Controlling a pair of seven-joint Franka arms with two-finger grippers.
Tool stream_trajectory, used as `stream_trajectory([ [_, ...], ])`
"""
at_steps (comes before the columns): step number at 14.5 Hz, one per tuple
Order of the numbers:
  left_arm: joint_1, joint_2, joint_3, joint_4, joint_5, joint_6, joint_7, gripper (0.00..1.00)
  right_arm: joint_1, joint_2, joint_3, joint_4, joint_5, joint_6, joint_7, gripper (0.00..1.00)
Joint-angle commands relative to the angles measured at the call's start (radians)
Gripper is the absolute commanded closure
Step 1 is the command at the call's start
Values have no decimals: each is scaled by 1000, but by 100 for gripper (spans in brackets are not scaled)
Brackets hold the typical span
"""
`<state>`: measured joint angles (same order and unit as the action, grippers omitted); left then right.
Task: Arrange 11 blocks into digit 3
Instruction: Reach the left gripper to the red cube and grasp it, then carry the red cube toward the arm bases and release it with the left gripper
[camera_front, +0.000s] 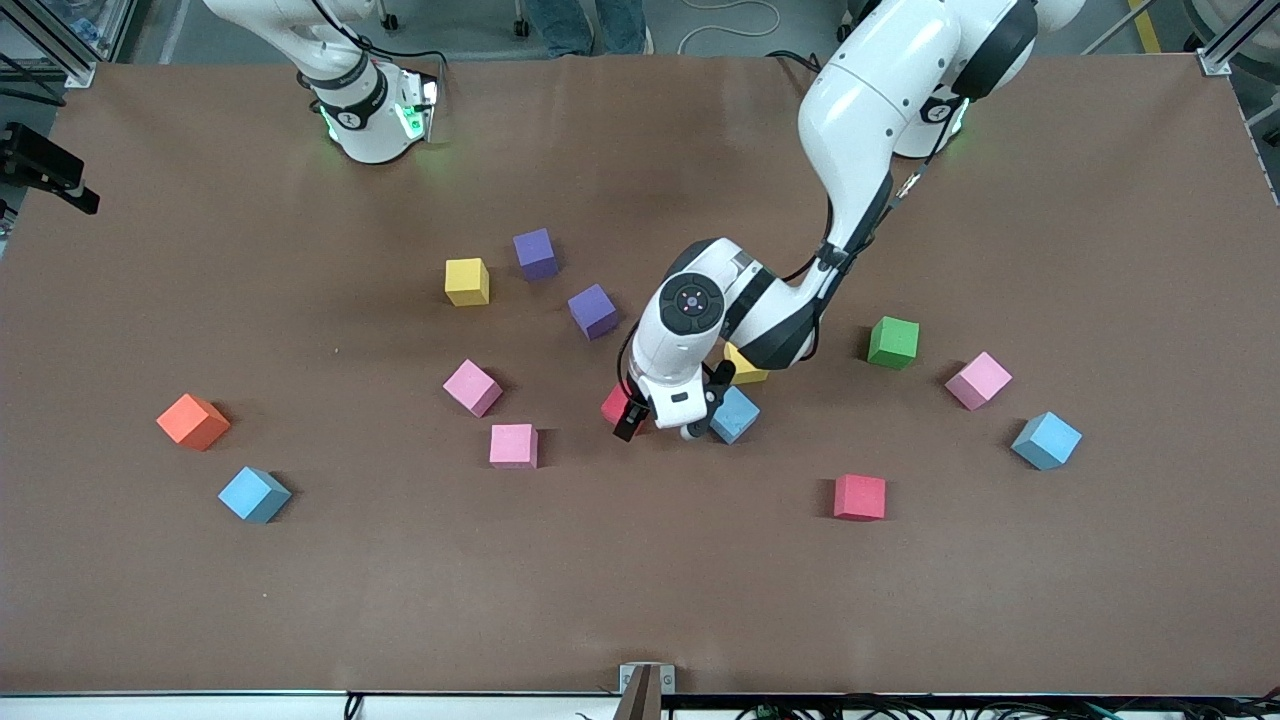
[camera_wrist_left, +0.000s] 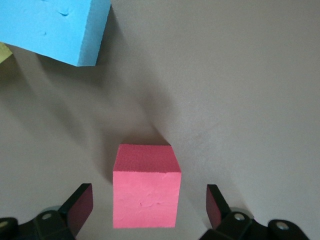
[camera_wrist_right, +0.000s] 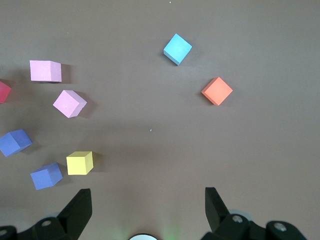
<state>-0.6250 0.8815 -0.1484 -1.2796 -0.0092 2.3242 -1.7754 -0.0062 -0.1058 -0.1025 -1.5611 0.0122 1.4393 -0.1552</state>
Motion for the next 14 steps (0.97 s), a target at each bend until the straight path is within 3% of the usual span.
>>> stream_trajectory([
  [1, -12, 43, 12, 36, 11, 49, -24, 0, -5, -8, 3, -2, -12, 0, -27, 0],
  [8, -25, 83, 12, 36, 11, 87, -22, 1, -11, -8, 0, -10, 2, -25, -17, 0],
  [9, -25, 85, 13, 36, 11, 92, -18, 10, -11, -6, -2, -10, 3, -17, -17, 0],
  [11, -22, 77, 12, 33, 14, 87, 23, 44, -11, -2, -2, -7, 6, -13, -12, 0],
  [12, -16, 73, 10, 31, 12, 80, 72, 52, -11, -2, -2, -7, 6, -13, -11, 0],
  [14, -9, 54, 10, 28, 14, 48, 148, 57, -11, 1, -2, -5, 6, -8, -11, 0],
])
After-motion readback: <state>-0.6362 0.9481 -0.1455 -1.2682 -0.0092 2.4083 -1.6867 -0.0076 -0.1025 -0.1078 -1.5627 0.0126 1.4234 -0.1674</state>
